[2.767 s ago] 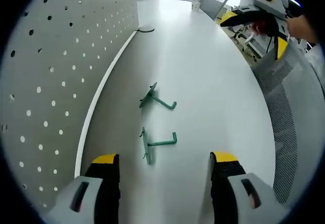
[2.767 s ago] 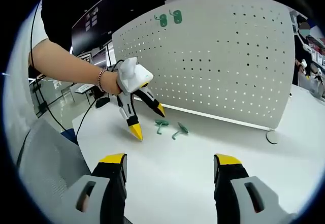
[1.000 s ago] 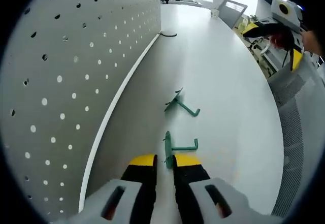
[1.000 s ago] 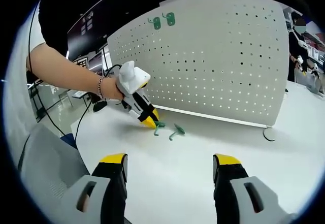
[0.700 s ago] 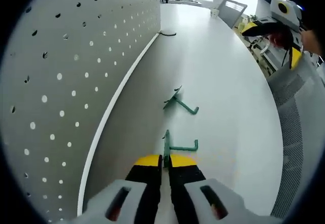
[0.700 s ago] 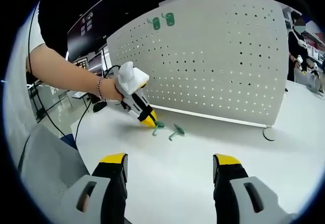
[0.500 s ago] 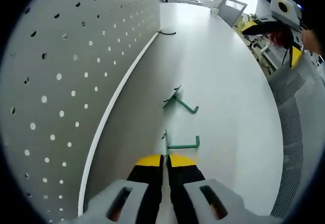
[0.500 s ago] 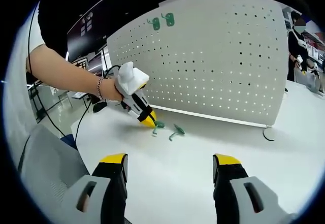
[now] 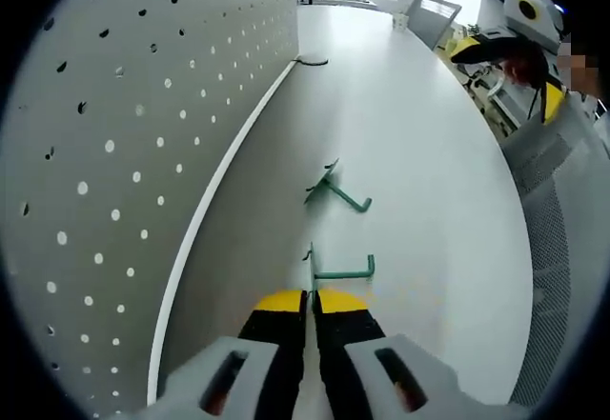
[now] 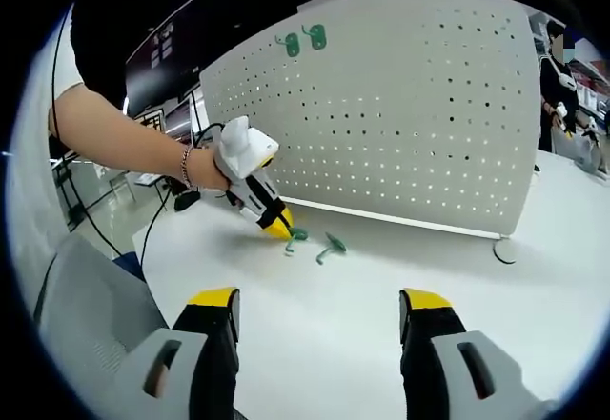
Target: Insert the hook assembly into the mounting plate slot until the hook locks in place.
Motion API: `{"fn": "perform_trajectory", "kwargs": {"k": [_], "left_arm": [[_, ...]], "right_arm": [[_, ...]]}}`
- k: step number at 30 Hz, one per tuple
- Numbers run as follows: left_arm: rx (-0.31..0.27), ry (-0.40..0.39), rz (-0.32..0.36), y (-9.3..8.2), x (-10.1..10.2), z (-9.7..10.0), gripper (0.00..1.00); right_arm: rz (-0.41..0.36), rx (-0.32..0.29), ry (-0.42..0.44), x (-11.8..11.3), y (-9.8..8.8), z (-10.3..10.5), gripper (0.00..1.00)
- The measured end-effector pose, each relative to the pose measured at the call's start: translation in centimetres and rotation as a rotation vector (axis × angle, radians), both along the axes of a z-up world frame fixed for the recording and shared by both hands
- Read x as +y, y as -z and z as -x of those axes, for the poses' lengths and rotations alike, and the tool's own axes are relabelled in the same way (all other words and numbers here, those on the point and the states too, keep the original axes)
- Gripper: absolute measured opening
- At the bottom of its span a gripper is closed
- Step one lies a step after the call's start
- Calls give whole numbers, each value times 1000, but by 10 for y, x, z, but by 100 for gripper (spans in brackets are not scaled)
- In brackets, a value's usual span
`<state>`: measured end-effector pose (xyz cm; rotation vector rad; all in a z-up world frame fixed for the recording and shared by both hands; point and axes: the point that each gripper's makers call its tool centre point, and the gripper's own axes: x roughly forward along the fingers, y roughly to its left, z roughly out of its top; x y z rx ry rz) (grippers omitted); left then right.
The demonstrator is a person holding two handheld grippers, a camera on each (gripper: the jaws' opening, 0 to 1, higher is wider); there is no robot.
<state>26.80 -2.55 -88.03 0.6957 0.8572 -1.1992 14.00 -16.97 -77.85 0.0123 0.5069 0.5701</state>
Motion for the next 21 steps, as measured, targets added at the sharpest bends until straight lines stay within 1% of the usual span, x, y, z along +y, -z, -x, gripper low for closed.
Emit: {"fn": "perform_trajectory", "kwargs": {"k": [6, 8, 10, 13, 16, 20, 21], "left_arm": [[6, -18, 20, 0, 0, -1, 3], [-13, -5, 17, 0, 0, 1, 3], [-38, 15, 30, 0, -2, 2, 3], [-55, -10, 110, -10, -10, -1, 3], [-71, -1, 110, -15, -10, -3, 3], [-83, -12, 143, -25, -10, -7, 3], [-80, -15, 160, -28, -11, -7, 3]], "right_arm": [[-3, 0, 1, 0, 0, 0, 66], [-3, 0, 4, -1, 0, -1, 66], [-8, -1, 8, -1, 0, -1, 66], [-6, 2, 7, -2, 1, -1, 65], [-5, 3, 4, -1, 0, -1, 65], [-8, 0, 5, -1, 0, -1, 65], [-8, -1, 5, -1, -1, -1, 65]]}}
